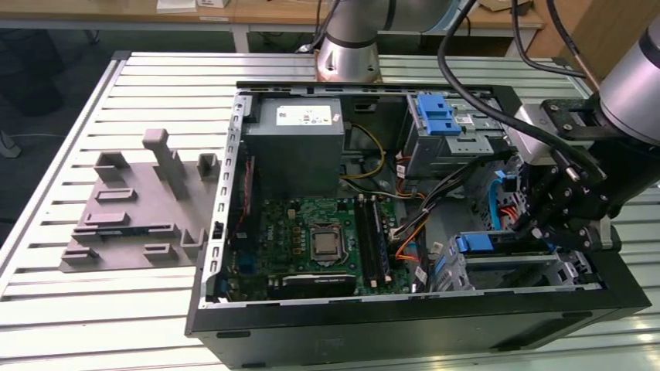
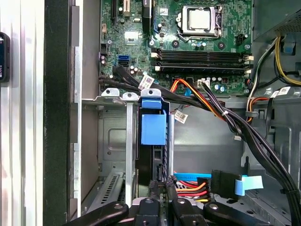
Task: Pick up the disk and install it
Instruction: 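Insert the first disk wire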
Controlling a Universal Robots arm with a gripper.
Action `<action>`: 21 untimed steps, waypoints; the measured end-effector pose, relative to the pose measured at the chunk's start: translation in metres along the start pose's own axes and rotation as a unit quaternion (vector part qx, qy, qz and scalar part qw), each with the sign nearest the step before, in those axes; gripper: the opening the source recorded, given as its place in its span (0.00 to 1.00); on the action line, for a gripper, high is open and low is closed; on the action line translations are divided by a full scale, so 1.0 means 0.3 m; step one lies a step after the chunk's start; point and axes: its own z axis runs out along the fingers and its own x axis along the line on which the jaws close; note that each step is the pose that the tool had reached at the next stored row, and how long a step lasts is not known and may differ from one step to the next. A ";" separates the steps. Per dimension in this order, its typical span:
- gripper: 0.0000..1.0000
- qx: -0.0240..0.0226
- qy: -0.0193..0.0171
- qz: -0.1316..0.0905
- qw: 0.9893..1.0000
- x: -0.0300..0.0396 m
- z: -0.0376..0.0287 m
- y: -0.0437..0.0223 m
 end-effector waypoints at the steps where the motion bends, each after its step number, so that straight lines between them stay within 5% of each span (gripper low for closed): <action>1: 0.16 0.000 0.000 0.000 1.000 0.000 0.000 0.000; 7: 0.24 0.000 0.000 0.000 1.000 0.000 -0.003 0.000; 13: 0.24 0.000 0.000 0.000 1.000 -0.002 -0.058 0.000; 16: 0.24 0.000 0.000 0.000 1.000 -0.002 -0.067 0.000; 18: 0.11 0.000 0.000 0.000 1.000 -0.002 -0.067 0.000; 21: 0.11 0.000 0.000 0.000 1.000 -0.002 -0.067 0.000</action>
